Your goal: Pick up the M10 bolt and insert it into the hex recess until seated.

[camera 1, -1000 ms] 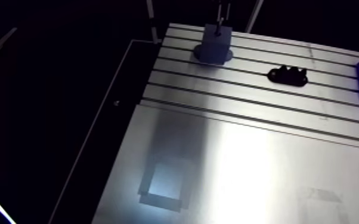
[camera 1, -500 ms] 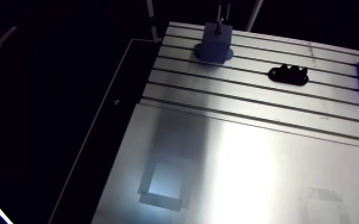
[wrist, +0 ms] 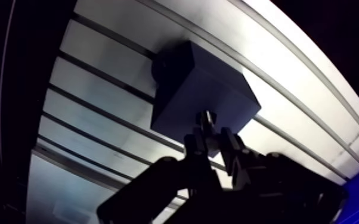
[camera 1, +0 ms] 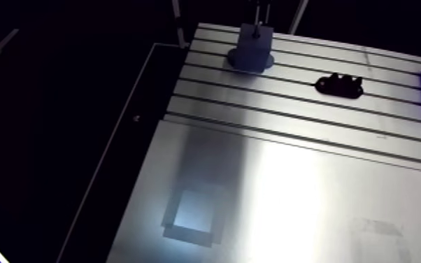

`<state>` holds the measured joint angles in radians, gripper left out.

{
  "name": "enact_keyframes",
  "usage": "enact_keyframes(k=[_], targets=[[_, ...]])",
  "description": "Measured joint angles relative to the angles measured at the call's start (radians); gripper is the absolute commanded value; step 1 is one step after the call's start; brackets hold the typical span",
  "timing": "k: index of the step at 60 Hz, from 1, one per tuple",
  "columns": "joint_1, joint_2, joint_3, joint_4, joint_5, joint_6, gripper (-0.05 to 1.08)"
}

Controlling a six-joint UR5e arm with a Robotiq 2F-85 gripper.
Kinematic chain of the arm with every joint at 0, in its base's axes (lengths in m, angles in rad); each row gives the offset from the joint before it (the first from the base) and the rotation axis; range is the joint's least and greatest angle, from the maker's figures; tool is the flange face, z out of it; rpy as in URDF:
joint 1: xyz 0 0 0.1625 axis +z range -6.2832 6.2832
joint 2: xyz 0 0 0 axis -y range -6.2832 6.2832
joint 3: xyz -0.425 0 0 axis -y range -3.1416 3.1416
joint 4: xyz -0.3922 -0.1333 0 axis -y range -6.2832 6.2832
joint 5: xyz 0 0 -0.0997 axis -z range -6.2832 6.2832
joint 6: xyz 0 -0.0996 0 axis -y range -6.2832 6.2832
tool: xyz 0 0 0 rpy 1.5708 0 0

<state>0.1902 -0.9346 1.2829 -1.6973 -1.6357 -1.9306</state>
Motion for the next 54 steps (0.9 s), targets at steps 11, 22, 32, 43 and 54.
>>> enact_keyframes(k=[11,22,32,43,54], targets=[[0.000,0.004,-0.001,0.000,0.000,0.000,0.90],[0.000,0.006,-0.001,0.000,-0.001,0.000,0.90],[0.000,0.007,-0.001,0.000,-0.003,0.000,0.78],[0.002,0.007,0.000,-0.001,-0.005,0.000,0.08],[0.010,0.005,0.001,-0.002,-0.005,-0.005,0.01]])
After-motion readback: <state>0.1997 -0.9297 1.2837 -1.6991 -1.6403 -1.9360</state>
